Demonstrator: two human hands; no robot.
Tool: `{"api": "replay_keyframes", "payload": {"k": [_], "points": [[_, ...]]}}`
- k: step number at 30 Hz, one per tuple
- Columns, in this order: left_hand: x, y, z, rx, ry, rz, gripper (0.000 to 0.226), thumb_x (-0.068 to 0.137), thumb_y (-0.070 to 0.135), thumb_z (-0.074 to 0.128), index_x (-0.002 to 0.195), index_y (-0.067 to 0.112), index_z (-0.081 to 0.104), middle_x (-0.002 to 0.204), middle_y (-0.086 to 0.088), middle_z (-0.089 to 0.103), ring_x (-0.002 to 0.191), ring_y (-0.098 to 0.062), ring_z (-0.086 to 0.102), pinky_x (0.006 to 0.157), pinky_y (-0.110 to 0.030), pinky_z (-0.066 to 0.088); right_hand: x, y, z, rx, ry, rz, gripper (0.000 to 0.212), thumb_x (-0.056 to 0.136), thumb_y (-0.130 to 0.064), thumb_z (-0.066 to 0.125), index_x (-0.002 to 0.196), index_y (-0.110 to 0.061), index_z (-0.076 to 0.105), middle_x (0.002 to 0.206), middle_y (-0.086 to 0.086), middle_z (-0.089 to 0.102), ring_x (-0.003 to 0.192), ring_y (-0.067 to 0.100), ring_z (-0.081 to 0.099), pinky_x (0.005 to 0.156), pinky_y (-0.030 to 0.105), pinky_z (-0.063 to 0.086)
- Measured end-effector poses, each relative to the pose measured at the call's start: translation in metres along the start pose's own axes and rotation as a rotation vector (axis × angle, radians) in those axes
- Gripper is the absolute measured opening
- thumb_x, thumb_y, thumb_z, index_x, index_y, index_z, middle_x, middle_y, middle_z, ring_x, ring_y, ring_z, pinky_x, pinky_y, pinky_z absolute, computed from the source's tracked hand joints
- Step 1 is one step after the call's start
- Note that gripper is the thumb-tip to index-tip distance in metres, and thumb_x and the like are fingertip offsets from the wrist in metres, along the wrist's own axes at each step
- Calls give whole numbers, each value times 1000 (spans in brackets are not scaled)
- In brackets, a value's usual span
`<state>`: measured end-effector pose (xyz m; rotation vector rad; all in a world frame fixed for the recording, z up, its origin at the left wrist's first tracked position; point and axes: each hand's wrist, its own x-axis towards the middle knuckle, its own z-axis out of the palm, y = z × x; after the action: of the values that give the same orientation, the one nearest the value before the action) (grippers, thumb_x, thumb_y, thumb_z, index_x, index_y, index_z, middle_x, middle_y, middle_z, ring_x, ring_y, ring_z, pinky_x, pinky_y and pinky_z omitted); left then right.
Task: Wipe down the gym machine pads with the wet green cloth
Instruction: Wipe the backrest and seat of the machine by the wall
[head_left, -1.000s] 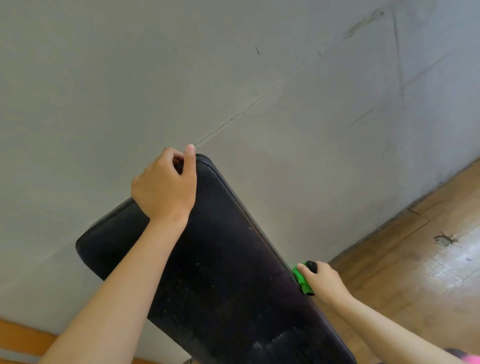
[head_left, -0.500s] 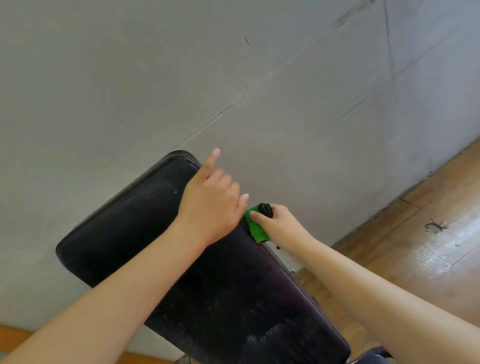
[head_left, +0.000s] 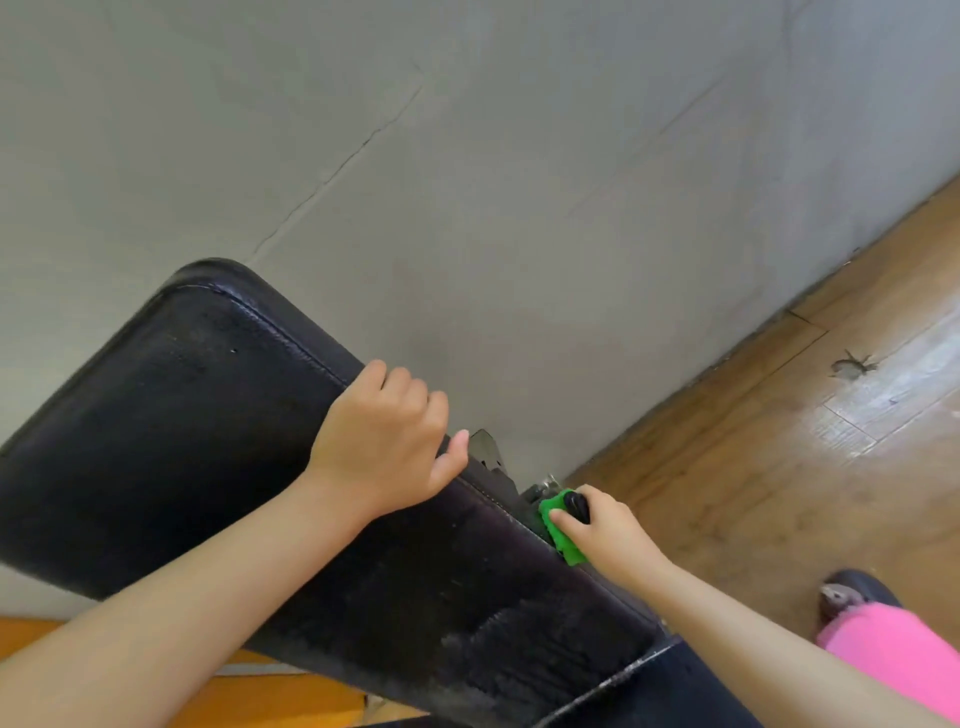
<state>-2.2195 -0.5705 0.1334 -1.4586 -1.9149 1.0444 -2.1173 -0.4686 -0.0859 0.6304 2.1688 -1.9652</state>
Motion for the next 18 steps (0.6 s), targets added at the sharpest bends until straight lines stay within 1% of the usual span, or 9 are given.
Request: {"api": "replay_keyframes", "payload": {"k": [2,5,8,10,11,13,14,16,18], "points": [[2,1,0,22,-7,-3,43,86,40,38,56,10,39,49,-7,41,51,-22,31,57,-36,40,2,21,2,-14,3,46,21,98,-33,55,106,-13,56,87,-6,60,76,6,57,51,10,38],[4,1,1,33,-31,1,43,86,39,38,56,9,42,49,-7,42,50,-23,33,58,-36,40,4,31,7,35,34,62,26,98,-31,56,112,-9,57,85,-7,58,72,-1,52,48,9,37],[4,1,1,44,-23,0,44,87,40,38,56,9,43,49,-8,43,49,-23,37,58,-36,39,5,17,10,114,57,18,28,97,-30,57,117,-9,56,100,0,63,77,1,53,51,7,36],[4,2,1,53,-23,-6,44,88,40,36,56,10,43,49,-8,43,49,-24,37,59,-35,38,3,-4,9,188,49,-26,34,97,-31,57,124,-10,55,108,1,63,87,7,57,56,7,38],[4,2,1,57,-26,-8,44,88,40,36,56,10,43,49,-8,44,49,-24,37,59,-35,37,3,-17,8,216,47,-59,35,96,-33,58,124,-11,55,109,1,64,91,10,59,59,10,41],[4,3,1,60,-36,-8,46,89,41,35,57,9,44,50,-9,46,50,-24,39,60,-35,36,0,-45,4,251,39,-148,30,95,-35,59,116,-14,58,101,-1,65,90,12,62,67,19,49],[4,3,1,59,-36,-9,46,89,41,35,57,9,46,50,-9,47,50,-25,40,61,-36,35,-2,-59,1,265,29,-201,25,95,-36,59,110,-17,58,95,-4,64,85,10,61,68,20,50],[3,4,1,57,-20,-14,47,90,42,35,58,9,47,51,-10,48,51,-25,42,61,-36,33,-4,-79,-4,269,13,-291,18,94,-36,60,103,-21,57,83,-10,59,75,2,57,58,11,43],[4,5,2,59,-6,-13,48,91,42,33,59,9,46,51,-10,48,51,-25,39,61,-36,31,-5,-83,-8,256,2,-329,19,94,-36,60,104,-20,56,82,-11,58,72,0,55,52,7,39]]}}
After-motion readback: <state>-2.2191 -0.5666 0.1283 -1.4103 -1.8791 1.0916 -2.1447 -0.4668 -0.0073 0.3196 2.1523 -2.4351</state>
